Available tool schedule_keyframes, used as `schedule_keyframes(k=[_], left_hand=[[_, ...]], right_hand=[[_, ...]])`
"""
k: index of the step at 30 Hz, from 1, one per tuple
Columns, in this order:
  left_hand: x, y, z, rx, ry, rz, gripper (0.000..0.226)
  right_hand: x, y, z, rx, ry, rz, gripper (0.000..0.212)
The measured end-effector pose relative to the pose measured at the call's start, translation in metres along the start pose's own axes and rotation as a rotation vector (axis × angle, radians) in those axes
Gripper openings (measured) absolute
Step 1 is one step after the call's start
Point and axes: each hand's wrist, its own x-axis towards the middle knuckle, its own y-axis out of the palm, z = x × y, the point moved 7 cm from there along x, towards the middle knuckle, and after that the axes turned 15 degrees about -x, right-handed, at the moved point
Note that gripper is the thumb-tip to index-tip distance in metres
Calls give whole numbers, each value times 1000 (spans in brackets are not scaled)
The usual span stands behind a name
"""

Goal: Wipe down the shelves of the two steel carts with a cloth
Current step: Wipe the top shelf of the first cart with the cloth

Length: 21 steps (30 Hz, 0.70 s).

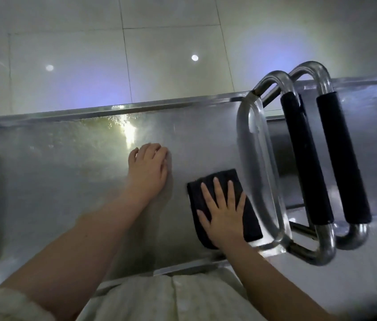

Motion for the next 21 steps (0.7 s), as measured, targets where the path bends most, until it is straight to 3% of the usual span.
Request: schedule_keyframes(k=[5, 10, 15, 21], left_hand=[[6, 24, -25, -25, 9, 85, 39], [-2, 25, -23, -48, 22, 22, 43], [-9, 24, -6, -37, -56, 4, 46], [-20, 5, 7, -18, -67, -46, 42]], right_hand=[[-43, 16, -17, -4, 52, 106, 69], [90, -18, -41, 6, 118, 21, 66], [222, -44, -80, 21, 191, 51, 67], [169, -33, -86, 29, 219, 20, 69]])
